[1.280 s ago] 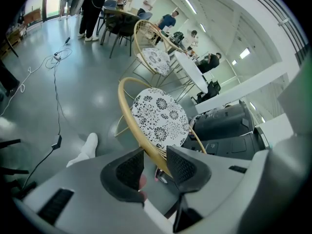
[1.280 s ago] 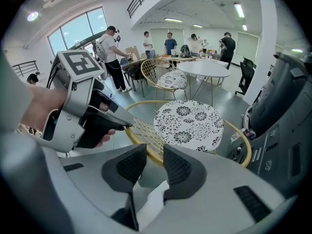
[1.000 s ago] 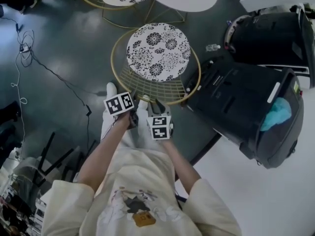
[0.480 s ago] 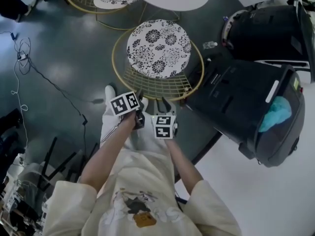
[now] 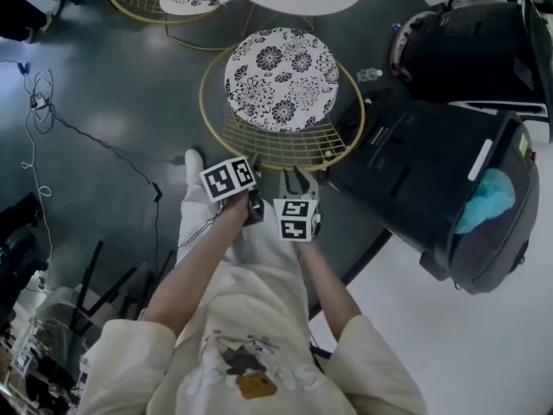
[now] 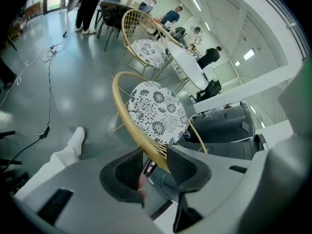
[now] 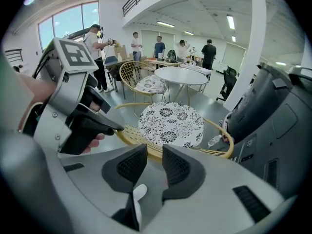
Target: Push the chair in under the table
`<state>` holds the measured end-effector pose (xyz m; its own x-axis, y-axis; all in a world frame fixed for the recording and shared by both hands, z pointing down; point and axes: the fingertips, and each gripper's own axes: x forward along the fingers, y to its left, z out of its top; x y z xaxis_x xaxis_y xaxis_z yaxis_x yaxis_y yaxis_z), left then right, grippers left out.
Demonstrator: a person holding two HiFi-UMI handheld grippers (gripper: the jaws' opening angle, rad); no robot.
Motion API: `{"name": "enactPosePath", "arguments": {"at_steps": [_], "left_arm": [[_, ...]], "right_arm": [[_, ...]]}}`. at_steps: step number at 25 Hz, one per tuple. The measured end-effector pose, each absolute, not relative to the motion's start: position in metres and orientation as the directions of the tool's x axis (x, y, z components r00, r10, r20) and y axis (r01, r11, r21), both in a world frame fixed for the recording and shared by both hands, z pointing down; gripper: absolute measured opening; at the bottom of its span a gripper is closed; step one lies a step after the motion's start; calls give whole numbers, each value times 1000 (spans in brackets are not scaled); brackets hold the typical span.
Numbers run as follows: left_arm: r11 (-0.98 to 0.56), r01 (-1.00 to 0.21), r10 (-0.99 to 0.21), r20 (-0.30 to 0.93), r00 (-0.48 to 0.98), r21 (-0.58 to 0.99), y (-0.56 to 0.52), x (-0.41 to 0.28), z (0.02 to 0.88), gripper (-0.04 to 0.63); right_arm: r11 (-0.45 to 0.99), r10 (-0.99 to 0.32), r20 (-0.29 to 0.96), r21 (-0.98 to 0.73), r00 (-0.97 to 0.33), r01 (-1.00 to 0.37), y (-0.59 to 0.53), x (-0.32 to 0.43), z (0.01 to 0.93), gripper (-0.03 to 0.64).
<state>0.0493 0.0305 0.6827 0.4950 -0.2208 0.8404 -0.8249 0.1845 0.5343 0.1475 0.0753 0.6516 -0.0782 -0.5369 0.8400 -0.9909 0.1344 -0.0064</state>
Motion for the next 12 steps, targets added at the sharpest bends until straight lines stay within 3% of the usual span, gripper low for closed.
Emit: {"name": "enactPosePath", "arguments": {"at_steps": [12], "left_arm": [[229,-787,-208,819,536,573,26,102,677,153]], "right_arm": [[32,-550,835,57,30,-998,62,201,645,66]]}}
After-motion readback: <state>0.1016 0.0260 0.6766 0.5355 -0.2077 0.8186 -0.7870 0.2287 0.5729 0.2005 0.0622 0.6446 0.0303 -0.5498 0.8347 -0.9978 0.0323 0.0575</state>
